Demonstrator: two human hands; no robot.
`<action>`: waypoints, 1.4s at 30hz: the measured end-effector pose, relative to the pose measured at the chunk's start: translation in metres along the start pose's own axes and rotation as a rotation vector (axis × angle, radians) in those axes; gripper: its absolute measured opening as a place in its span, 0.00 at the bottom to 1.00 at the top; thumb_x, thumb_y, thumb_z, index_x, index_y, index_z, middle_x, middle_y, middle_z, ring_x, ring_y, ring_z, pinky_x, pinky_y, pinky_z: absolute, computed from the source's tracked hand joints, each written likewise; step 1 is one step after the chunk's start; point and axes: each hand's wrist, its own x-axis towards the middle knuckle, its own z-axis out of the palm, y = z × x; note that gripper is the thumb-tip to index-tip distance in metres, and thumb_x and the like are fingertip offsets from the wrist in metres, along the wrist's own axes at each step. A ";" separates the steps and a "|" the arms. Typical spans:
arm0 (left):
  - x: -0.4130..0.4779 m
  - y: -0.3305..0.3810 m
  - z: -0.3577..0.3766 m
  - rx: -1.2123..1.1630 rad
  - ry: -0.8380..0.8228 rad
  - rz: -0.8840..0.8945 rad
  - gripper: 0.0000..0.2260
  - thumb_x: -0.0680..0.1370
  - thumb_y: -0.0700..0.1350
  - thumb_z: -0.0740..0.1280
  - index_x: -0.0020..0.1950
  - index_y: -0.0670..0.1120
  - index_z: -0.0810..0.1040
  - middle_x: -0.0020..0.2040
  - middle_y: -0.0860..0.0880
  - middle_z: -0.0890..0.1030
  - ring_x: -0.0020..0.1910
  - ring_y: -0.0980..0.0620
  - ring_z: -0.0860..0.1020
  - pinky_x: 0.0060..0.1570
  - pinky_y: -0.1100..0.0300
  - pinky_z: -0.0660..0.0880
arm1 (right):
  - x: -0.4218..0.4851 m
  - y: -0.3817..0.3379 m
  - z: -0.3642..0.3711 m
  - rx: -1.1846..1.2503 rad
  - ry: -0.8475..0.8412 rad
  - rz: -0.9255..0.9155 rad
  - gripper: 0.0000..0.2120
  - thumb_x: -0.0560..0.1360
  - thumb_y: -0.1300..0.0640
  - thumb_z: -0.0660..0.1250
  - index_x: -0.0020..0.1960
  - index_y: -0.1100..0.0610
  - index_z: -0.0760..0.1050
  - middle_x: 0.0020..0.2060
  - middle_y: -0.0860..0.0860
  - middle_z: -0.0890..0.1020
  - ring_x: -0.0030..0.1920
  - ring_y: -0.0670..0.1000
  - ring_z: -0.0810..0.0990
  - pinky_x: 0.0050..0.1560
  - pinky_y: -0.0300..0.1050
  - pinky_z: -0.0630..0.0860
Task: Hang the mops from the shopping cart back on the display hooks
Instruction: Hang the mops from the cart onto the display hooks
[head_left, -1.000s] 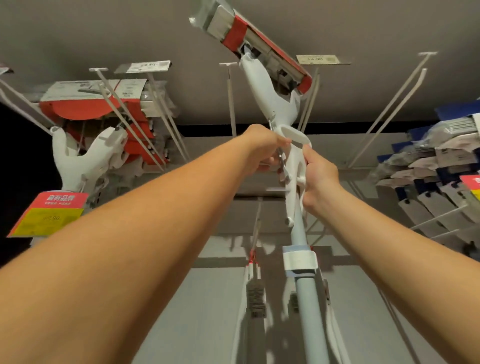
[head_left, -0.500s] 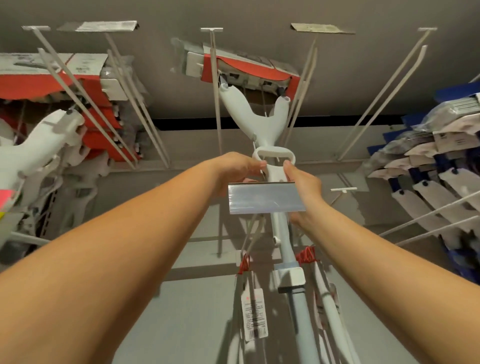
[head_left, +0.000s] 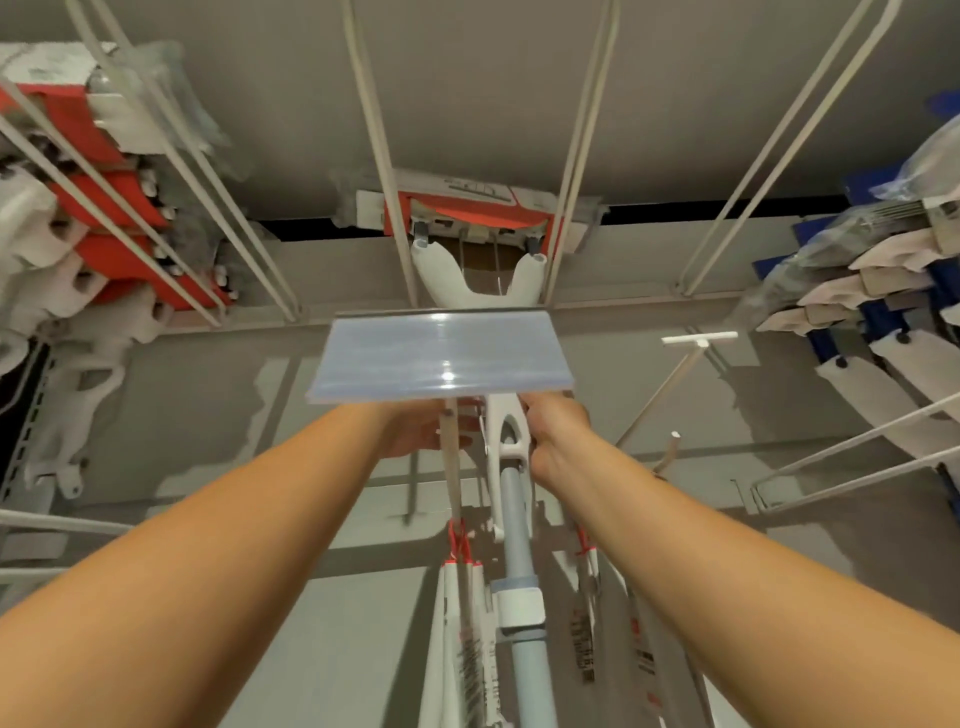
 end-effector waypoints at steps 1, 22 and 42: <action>0.004 -0.004 0.003 -0.013 -0.030 0.010 0.08 0.81 0.44 0.62 0.52 0.44 0.81 0.47 0.49 0.85 0.44 0.53 0.82 0.47 0.57 0.77 | 0.006 0.003 -0.002 -0.007 -0.004 0.023 0.05 0.77 0.61 0.67 0.50 0.63 0.77 0.42 0.60 0.82 0.39 0.60 0.80 0.48 0.61 0.80; -0.005 -0.054 0.031 -0.164 0.132 0.105 0.06 0.80 0.43 0.64 0.51 0.47 0.81 0.43 0.49 0.82 0.37 0.51 0.78 0.40 0.60 0.74 | 0.043 0.048 -0.025 -0.270 -0.070 -0.111 0.06 0.78 0.58 0.66 0.51 0.60 0.79 0.45 0.61 0.84 0.38 0.60 0.83 0.42 0.57 0.82; -0.152 -0.059 0.062 0.649 0.174 -0.014 0.12 0.76 0.39 0.60 0.58 0.46 0.76 0.56 0.42 0.80 0.53 0.42 0.77 0.47 0.58 0.72 | -0.100 0.054 -0.054 -1.262 -0.038 -0.140 0.10 0.80 0.54 0.58 0.50 0.60 0.75 0.45 0.56 0.79 0.45 0.56 0.75 0.41 0.41 0.69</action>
